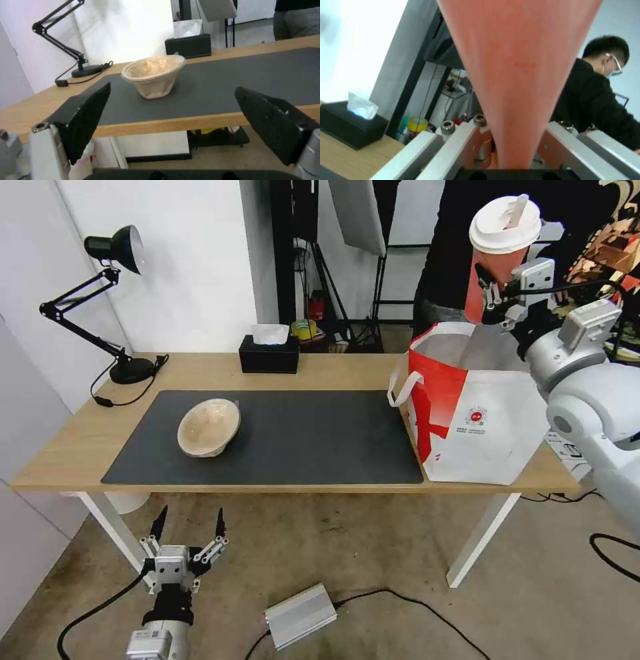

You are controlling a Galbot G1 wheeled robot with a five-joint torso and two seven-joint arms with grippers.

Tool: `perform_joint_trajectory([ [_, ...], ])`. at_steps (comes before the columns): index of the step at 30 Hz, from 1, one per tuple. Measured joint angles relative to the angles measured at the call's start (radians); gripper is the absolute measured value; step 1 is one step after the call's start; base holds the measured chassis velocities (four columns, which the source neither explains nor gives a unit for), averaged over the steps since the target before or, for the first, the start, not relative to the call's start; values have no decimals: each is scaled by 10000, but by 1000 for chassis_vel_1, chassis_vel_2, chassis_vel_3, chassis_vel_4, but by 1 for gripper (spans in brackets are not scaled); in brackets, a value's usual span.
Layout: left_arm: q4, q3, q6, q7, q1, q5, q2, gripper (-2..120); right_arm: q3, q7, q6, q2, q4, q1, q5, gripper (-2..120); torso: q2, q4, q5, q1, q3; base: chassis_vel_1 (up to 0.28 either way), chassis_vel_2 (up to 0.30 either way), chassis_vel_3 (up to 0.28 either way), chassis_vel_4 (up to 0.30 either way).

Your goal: Pick up the trash from the table and place it into the takeout bag.

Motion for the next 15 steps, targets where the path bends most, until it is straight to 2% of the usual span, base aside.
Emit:
perform_joint_trajectory([
  [15,69,-30,-2,-7,-100,-109,39,100,-318,-268,218,-751,17,-311,-430,3,0,-1,0,0,0,0,0,0,0],
])
